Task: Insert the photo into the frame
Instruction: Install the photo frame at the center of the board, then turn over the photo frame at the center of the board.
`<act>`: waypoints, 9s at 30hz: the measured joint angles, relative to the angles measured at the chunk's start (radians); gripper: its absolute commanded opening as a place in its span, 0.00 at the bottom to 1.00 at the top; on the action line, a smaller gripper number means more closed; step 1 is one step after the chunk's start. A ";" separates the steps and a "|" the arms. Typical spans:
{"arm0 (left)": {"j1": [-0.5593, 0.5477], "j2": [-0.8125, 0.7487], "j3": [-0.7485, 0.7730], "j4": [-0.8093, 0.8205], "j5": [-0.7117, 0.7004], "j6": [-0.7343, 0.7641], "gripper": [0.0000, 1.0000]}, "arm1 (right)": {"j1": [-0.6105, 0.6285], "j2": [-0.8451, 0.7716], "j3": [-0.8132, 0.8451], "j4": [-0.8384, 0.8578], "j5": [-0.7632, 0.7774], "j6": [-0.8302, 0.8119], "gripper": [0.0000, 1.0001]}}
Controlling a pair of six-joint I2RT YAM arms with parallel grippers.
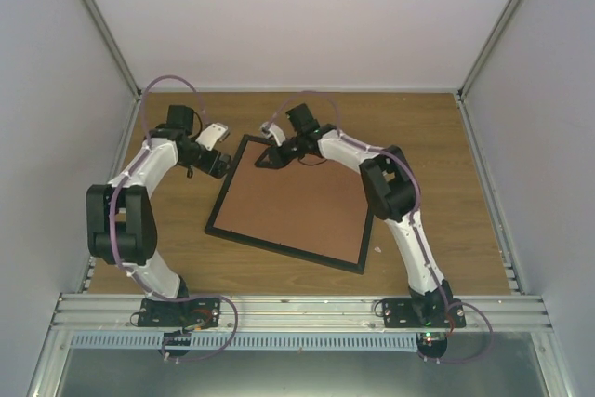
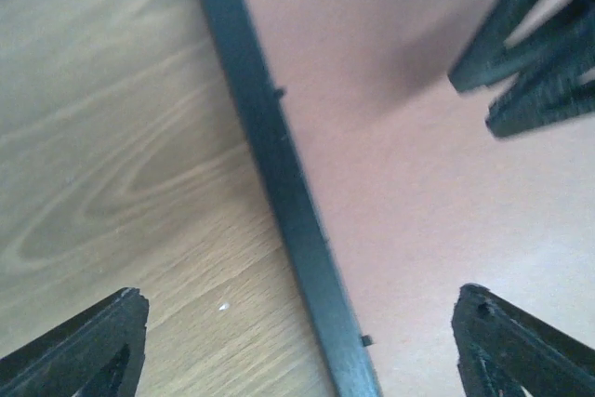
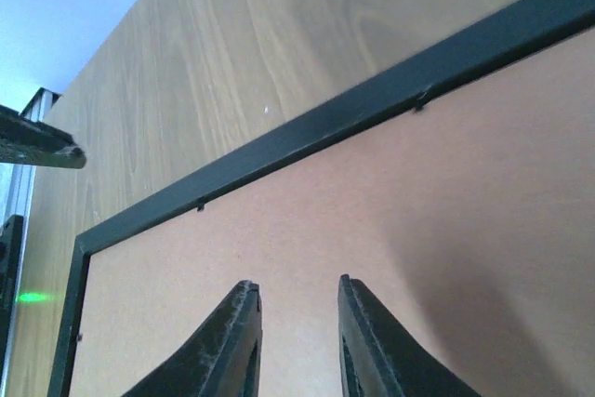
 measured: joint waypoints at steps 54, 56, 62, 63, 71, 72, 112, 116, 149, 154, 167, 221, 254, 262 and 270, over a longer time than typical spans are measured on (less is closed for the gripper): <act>-0.967 -0.066 -0.297 0.174 -0.172 0.323 0.11 | -0.599 -0.766 -0.654 -0.357 0.021 -0.704 0.72; -0.974 -0.067 -0.296 0.178 -0.178 0.335 0.03 | -0.598 -0.828 -0.704 -0.344 0.034 -0.735 0.72; -0.964 -0.069 -0.283 0.165 -0.177 0.349 0.00 | -0.598 -1.017 -0.865 -0.332 0.065 -0.869 0.74; -0.956 -0.066 -0.274 0.153 -0.173 0.351 0.00 | -0.598 -1.049 -0.900 -0.331 0.072 -0.901 0.75; -0.803 -0.011 -0.124 0.049 -0.089 0.381 0.00 | -0.581 -1.222 -1.015 -0.369 0.067 -1.104 0.80; -0.782 0.002 -0.096 0.038 -0.075 0.381 0.00 | -0.562 -1.226 -1.015 -0.372 0.069 -1.115 0.80; -0.546 0.120 0.180 -0.075 0.090 0.343 0.50 | -0.142 -1.165 -1.242 0.339 0.711 -1.140 0.75; -0.525 0.120 0.146 -0.072 0.037 0.335 0.51 | -0.277 -1.164 -1.184 0.212 0.583 -1.060 0.79; -0.784 0.388 0.296 0.079 -0.162 0.301 0.18 | -0.789 -0.757 -0.876 -0.148 -0.180 -0.225 0.71; -0.796 0.381 0.295 0.072 -0.180 0.301 0.12 | -0.793 -0.704 -0.877 -0.136 -0.212 -0.201 0.71; -0.775 0.336 0.232 0.063 -0.194 0.291 0.25 | -0.801 -0.696 -0.891 -0.118 -0.245 -0.193 0.71; -0.746 0.249 0.433 -0.167 -0.138 0.198 0.97 | -0.666 -0.369 -0.823 -0.072 -0.584 0.098 0.14; -0.081 -0.052 0.664 -0.248 0.068 -0.148 0.99 | -0.546 -0.971 -0.165 -0.520 0.363 -0.631 0.01; 0.081 -0.092 0.581 -0.208 0.167 -0.210 0.99 | -0.287 -1.156 -0.463 -0.379 0.673 -0.915 0.01; 0.154 -0.092 0.513 -0.182 0.260 -0.241 0.99 | 0.081 -1.318 -0.847 -0.182 0.988 -1.102 0.14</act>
